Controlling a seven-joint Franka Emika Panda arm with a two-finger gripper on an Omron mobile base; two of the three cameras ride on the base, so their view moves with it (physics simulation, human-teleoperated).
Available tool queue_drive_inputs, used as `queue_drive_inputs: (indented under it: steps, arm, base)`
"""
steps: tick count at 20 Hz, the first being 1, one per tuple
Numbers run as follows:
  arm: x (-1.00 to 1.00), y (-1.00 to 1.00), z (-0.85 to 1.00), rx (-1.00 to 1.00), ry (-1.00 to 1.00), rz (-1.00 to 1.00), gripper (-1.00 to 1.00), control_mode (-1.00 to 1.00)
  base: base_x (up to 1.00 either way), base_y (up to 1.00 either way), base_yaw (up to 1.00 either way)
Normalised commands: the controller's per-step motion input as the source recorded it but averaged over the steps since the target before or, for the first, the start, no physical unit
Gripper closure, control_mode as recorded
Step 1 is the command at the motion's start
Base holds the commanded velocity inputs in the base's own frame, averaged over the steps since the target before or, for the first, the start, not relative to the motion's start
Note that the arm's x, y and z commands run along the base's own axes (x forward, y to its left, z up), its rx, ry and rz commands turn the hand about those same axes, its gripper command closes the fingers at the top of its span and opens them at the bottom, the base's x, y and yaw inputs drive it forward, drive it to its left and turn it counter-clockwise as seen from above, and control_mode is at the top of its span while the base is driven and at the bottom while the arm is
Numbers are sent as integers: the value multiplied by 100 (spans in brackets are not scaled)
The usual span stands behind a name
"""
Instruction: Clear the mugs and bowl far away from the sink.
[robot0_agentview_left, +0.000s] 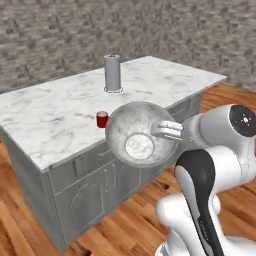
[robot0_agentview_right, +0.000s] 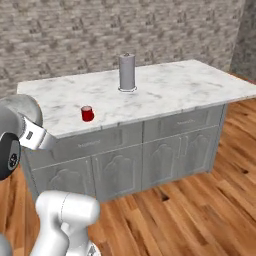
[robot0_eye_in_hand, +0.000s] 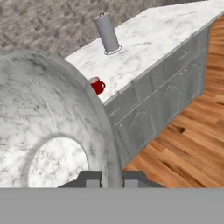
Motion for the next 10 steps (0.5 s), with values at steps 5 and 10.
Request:
queue_drive_inputs:
  steps: [5, 10]
  arm:
    - [0, 0, 0, 0, 0, 0, 100, 100]
    - [0, 0, 0, 0, 0, 0, 100, 100]
  base:
    - [100, -86, 30]
    - [100, -84, 33]
